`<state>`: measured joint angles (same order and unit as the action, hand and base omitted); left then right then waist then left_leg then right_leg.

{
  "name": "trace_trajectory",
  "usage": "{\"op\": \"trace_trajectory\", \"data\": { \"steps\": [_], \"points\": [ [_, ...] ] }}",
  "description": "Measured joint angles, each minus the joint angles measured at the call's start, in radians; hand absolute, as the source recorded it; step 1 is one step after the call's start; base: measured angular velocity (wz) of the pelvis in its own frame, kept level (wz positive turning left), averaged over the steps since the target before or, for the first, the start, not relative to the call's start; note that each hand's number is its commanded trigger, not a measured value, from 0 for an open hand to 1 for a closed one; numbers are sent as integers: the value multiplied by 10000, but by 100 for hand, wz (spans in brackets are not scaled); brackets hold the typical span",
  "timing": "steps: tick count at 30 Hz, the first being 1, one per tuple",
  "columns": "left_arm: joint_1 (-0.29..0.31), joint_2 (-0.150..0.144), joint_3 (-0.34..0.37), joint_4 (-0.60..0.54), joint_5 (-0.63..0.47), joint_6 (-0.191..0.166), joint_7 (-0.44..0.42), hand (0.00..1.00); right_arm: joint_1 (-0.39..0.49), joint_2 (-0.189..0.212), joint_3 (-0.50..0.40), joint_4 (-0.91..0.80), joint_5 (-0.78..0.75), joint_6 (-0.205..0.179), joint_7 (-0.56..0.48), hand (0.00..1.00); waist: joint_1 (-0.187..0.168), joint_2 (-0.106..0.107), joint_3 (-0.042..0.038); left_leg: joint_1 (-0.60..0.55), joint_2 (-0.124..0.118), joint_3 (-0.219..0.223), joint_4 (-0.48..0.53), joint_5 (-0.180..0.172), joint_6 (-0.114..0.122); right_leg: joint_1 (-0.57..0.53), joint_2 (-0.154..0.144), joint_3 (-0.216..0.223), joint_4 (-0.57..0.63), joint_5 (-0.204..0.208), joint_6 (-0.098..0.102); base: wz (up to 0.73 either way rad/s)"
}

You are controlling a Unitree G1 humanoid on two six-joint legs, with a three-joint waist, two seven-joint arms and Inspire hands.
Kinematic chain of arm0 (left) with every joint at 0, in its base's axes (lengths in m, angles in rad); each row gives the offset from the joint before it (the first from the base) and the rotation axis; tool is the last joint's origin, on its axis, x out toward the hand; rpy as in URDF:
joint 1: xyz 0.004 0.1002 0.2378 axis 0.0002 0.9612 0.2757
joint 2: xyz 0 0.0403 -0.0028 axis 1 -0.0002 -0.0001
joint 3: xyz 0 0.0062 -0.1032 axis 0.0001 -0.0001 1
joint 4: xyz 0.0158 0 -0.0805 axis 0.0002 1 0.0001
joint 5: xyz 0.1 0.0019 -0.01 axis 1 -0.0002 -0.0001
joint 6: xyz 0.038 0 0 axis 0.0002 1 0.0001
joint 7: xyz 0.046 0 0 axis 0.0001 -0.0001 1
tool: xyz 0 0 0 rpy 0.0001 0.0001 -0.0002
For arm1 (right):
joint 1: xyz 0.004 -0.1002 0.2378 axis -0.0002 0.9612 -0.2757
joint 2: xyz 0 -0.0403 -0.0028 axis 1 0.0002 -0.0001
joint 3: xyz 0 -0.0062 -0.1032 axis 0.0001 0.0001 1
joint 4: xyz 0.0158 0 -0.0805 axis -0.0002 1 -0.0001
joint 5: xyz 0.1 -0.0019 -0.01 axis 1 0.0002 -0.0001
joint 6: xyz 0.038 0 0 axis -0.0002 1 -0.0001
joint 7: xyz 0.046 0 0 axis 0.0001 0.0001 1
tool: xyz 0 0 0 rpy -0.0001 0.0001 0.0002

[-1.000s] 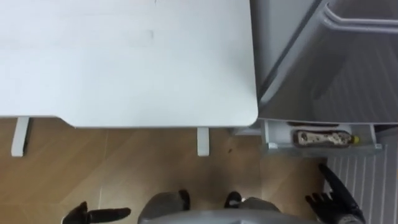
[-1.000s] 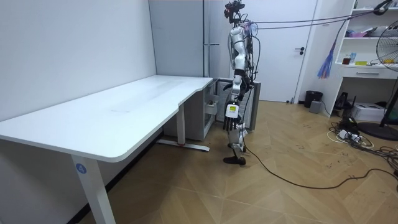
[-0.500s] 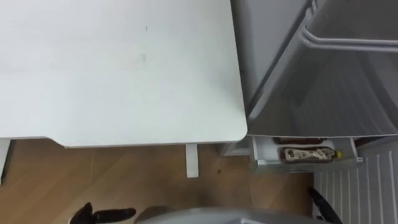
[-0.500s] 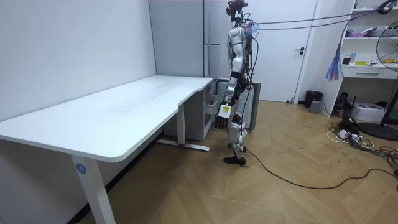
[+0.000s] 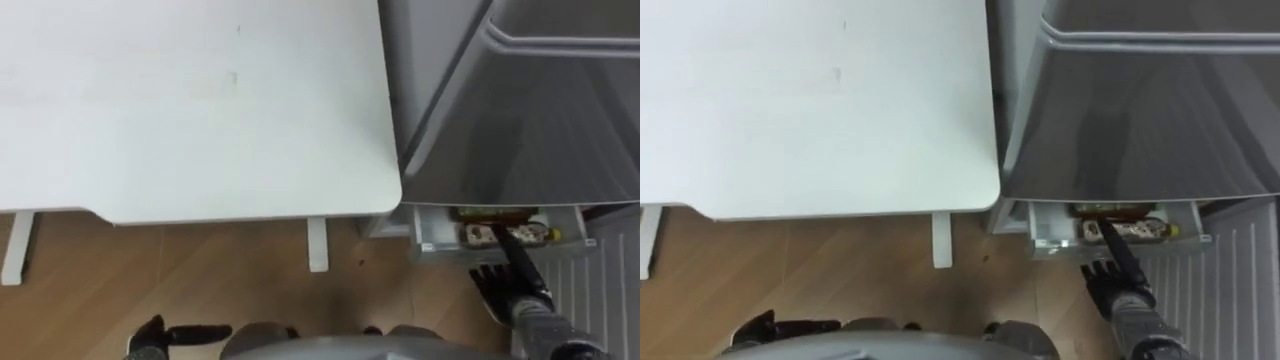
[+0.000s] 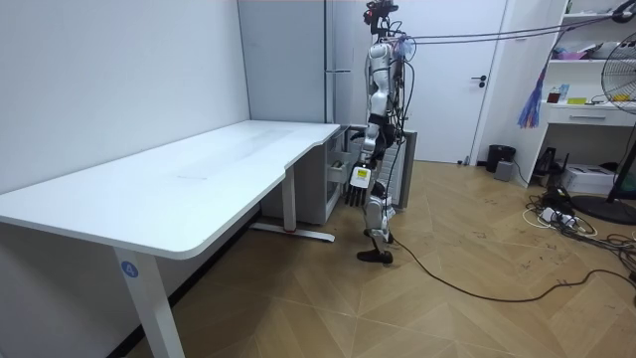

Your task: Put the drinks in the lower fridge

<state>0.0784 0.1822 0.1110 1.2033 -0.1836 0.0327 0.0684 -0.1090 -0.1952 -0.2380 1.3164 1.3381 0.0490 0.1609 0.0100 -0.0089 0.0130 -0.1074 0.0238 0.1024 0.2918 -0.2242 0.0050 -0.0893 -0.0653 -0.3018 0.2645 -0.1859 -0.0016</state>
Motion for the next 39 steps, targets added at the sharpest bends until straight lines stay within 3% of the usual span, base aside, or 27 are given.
{"op": "trace_trajectory", "data": {
  "steps": [3, 7, 8, 12, 17, 22, 24, 33, 35, 39],
  "points": [
    [-434, 4, -358, 175, 7, -209, 114, 0, -990, -49, -10, 30, 403, -329, -615, 0, 150, 213, 102, -1125, -7, -101, 720, -37, 66, -1086, -119, 18, 725, -57, -94, 3],
    [-720, -29, -380, 396, -45, -375, 171, 0, -1742, -55, -229, 259, 720, -484, -1174, 0, 285, 182, 136, -2517, -18, -117, 1693, -95, 152, -2523, -344, 50, 1848, -188, -231, -1],
    [-725, -13, -379, 444, -145, -428, 228, 0, -1857, -88, -228, 253, 849, -524, -1372, 0, 421, 132, 178, -2882, -19, -56, 2001, -135, 196, -2961, -402, 171, 2225, -268, -258, -8],
    [-771, 100, -481, 458, -209, -459, 609, 0, -2024, -567, -220, 347, 1222, -614, -1783, 0, 742, 42, 251, -4667, -37, -5, 3631, -558, 326, -4816, -728, 412, 4018, -860, -269, 1],
    [-808, 419, -927, 447, -216, -481, 821, 0, -2277, -981, -206, 430, 1575, -996, -2037, 0, 830, 114, 263, -6671, -13, -77, 5362, -895, 360, -6735, -985, 542, 5709, -1222, -395, 4],
    [-945, 623, -1518, 294, -231, -527, 843, 0, -2526, -1422, -188, 478, 1616, -1058, -2108, 0, 801, 159, 257, -8400, -40, -84, 6722, -1044, 467, -8456, -1410, 601, 7250, -1544, -548, 13],
    [-939, 745, -1752, 221, -223, -526, 849, 0, -2635, -1614, -180, 523, 1619, -1055, -2128, 0, 875, 171, 252, -9140, -19, -89, 7512, -1277, 462, -9211, -1374, 757, 7981, -1718, -628, -4],
    [-973, 854, -2332, -67, -309, -551, 1164, 0, -3015, -2225, 243, 578, 1871, -1144, -2147, 0, 958, 201, 231, -11069, 11, -121, 9445, -1739, 477, -11188, -1632, 1017, 9967, -2243, -868, 0],
    [-972, 867, -2330, -102, -442, -529, 1169, 0, -3277, -2626, 421, 581, 1858, -1140, -2141, 0, 949, 201, 231, -11459, 1, -30, 9746, -1776, 521, -11630, -1757, 1106, 10360, -2338, -897, 6],
    [-855, 933, -2350, -269, -616, -403, 1176, 0, -3720, -3047, 639, 555, 1962, -1148, -2113, 0, 995, 177, 240, -11824, -39, -63, 10209, -1902, 493, -11992, -1819, 1171, 10863, -2517, -937, 7]
  ]
}}
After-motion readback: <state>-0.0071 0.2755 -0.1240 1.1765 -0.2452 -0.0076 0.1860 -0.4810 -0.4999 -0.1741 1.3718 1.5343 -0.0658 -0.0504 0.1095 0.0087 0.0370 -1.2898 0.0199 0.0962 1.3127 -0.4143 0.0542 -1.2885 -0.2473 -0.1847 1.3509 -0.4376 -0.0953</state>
